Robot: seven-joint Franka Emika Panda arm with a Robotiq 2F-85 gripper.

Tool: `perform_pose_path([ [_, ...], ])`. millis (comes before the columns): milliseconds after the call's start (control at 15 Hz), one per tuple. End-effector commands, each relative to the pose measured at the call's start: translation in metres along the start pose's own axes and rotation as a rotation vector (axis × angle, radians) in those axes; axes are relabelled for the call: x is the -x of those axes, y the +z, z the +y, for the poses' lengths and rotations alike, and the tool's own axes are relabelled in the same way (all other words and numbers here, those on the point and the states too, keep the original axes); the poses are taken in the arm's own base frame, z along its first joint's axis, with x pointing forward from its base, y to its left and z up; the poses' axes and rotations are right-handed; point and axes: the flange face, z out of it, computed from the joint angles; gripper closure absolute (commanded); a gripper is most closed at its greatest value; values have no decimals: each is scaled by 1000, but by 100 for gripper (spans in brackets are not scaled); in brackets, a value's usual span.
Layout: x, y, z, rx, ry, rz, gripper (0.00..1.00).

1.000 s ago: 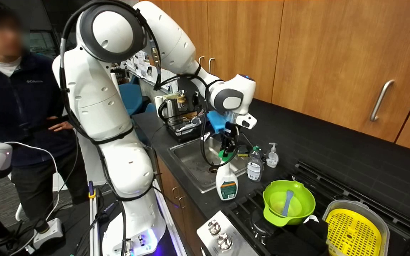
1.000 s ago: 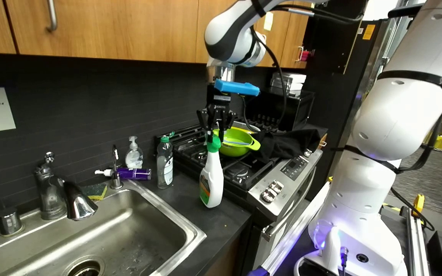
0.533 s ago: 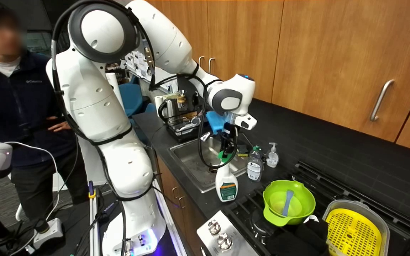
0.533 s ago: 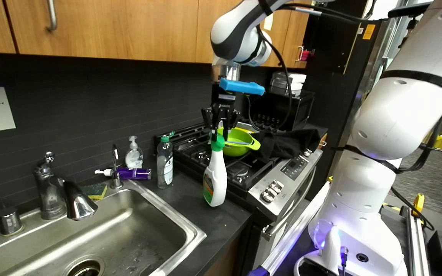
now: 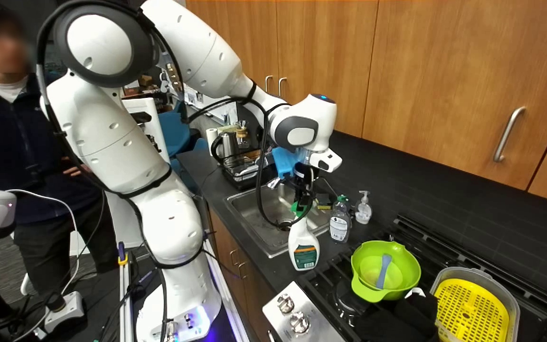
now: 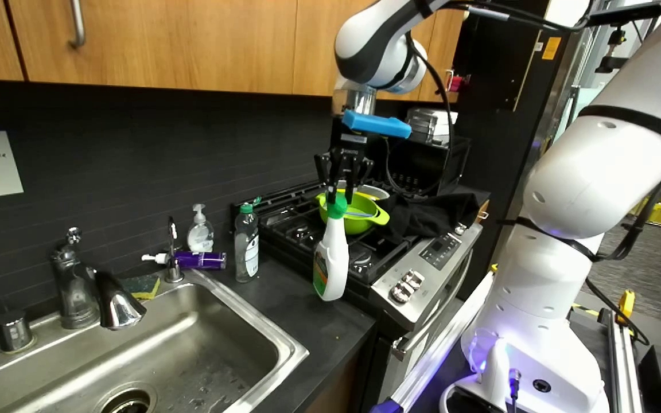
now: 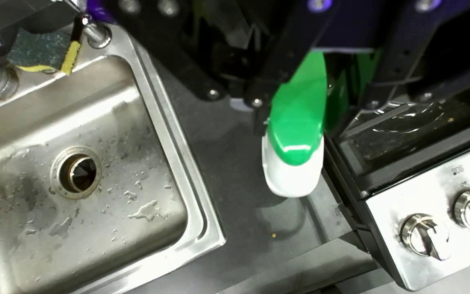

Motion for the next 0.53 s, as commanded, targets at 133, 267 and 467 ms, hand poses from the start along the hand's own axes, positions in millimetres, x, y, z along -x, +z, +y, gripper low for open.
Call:
perform_pose_path([
  [133,30,-55,9,30,20,144,86],
  [267,34,-66,10,35,17,164,86],
  [467,39,-78,16,25,17,182,86],
])
